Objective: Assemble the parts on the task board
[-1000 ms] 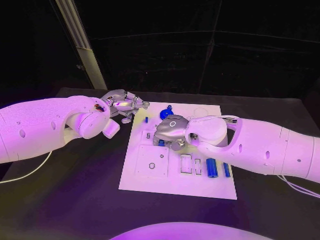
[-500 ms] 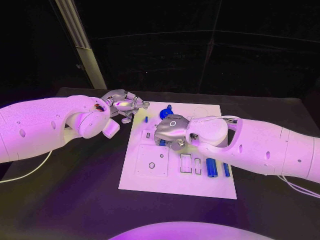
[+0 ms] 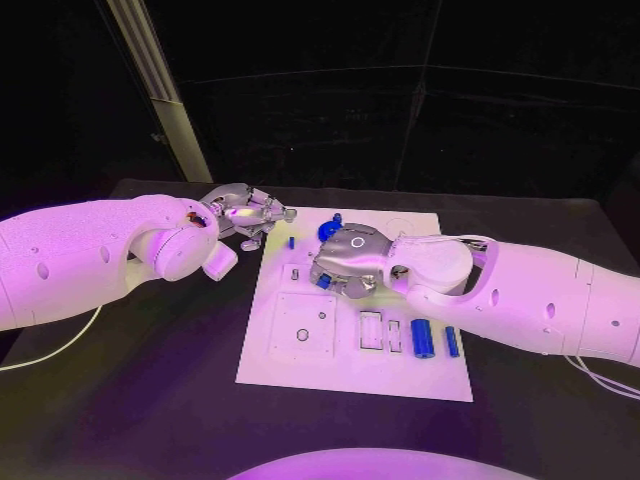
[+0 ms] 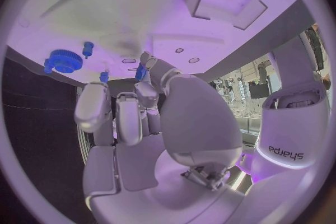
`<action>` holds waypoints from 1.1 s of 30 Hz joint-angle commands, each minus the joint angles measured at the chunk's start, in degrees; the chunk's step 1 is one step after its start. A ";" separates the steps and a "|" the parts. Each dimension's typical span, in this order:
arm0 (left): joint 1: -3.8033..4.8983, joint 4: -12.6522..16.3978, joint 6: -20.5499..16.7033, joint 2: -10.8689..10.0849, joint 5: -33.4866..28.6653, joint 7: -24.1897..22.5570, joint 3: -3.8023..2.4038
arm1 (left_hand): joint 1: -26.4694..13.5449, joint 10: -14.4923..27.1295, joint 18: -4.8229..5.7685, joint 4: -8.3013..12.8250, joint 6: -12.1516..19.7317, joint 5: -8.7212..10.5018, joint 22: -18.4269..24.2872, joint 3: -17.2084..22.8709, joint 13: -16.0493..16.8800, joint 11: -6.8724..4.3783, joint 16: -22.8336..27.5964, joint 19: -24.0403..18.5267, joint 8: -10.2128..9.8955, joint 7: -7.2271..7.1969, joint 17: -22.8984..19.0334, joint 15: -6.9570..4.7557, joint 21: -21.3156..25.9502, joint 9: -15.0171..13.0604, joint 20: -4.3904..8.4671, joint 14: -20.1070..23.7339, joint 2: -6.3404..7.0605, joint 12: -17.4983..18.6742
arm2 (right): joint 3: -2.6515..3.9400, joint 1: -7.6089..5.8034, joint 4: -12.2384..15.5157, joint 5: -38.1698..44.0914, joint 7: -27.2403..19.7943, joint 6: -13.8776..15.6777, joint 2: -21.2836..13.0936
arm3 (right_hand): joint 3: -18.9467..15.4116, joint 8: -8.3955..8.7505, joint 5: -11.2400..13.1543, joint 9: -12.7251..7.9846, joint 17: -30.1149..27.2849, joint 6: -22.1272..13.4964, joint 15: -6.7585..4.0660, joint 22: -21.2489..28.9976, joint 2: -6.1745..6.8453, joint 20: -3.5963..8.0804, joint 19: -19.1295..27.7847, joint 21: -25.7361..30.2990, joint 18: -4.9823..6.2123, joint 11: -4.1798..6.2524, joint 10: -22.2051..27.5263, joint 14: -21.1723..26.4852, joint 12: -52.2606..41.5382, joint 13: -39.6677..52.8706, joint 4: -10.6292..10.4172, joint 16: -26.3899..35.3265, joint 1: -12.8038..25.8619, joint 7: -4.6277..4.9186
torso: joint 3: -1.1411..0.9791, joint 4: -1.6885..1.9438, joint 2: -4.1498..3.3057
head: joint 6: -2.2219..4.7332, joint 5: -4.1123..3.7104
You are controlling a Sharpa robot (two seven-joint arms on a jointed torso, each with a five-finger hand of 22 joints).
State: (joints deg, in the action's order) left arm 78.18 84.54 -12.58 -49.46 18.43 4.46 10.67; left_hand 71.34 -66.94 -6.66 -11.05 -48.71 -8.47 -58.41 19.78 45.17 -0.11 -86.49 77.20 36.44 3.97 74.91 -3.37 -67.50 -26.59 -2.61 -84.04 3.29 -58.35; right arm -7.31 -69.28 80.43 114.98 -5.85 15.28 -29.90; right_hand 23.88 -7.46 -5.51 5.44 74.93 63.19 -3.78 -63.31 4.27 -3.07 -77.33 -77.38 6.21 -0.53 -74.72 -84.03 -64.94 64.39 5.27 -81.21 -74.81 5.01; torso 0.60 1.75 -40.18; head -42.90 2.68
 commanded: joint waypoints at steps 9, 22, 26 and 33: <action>0.07 0.10 0.89 0.03 -0.24 -0.05 -0.01 | 0.26 1.19 0.20 0.12 2.23 0.03 0.14 -0.10 -1.09 0.42 0.00 0.37 -0.60 0.86 10.17 -0.17 0.09 0.62 0.05 -4.52 -0.35 0.45 | 0.07 -0.15 -0.27 -17.25 1.53 4.51 -2.01 | -0.86 1.20 -1.34 -0.04 3.54 -0.80 0.87 -0.50 0.18 -0.22 -0.57 -0.62 -1.08 -0.72 -0.33 -3.82 -0.55 0.41 -1.25 -0.63 0.91 1.17 | 0.03 0.04 -0.03 | 0.29 0.04; -0.83 1.54 0.42 -0.68 -6.51 -6.94 1.83 | 0.88 4.25 0.13 0.53 3.06 0.02 0.23 0.82 -5.67 2.99 0.34 -0.05 -11.01 3.98 9.63 2.04 0.52 10.26 -2.02 -4.27 -1.06 2.58 | 0.01 -0.15 2.02 -47.73 -5.92 15.74 -7.53 | -1.34 1.86 -2.67 -0.25 3.51 -1.23 1.25 -0.69 -0.07 -0.48 -0.63 -0.74 -1.11 -1.19 0.00 -3.78 -0.39 0.32 -1.87 -0.65 0.89 1.76 | 0.06 -0.05 0.05 | 1.12 -0.09; -1.41 1.93 0.88 -0.74 -8.02 -8.60 2.07 | 0.66 4.39 0.13 0.68 2.54 0.11 -0.02 0.64 -6.17 3.16 0.34 -0.09 -13.32 4.02 9.60 2.19 0.39 12.48 -2.23 -4.24 -0.93 2.49 | 0.00 -0.14 2.90 -52.16 -6.77 17.02 -8.89 | -1.35 1.93 -2.85 -0.27 3.60 -1.26 1.29 -0.74 -0.13 -0.52 -0.65 -0.77 -1.12 -1.26 0.04 -3.79 -0.39 0.34 -1.91 -0.72 0.82 1.84 | 0.04 -0.03 0.04 | 1.62 -0.24; -2.47 3.19 3.40 -0.71 -8.93 -9.67 2.24 | -0.43 4.05 0.37 0.41 3.16 0.22 -1.27 -1.15 -6.44 4.06 -0.06 0.27 -17.70 5.12 10.07 2.92 -0.53 16.29 -2.88 -4.39 -0.05 1.72 | -0.01 -0.14 3.89 -55.13 -6.59 18.76 -10.19 | -1.45 2.01 -3.10 -0.30 3.65 -1.29 1.37 -0.83 -0.13 -0.58 -0.69 -0.82 -1.13 -1.36 0.08 -3.80 -0.38 0.35 -1.99 -0.76 0.83 1.98 | 0.04 -0.01 0.01 | 2.90 -0.62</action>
State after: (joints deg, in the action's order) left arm 75.74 87.32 -11.58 -50.18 11.67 -2.21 12.93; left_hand 71.37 -62.86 -6.65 -10.74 -45.55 -8.47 -59.51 18.97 38.67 3.61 -86.49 77.43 19.24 8.80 74.91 -0.70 -67.74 -10.71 -5.04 -84.05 3.26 -56.39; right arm -7.34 -69.31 84.03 64.49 -11.00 30.95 -40.00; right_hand 22.49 -5.75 -8.42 5.06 74.92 61.79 -2.76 -64.06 4.66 -3.46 -77.72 -77.87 6.22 -1.56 -74.51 -83.84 -65.46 64.77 3.53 -81.76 -74.15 6.63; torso 0.63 1.72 -40.13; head -40.36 2.19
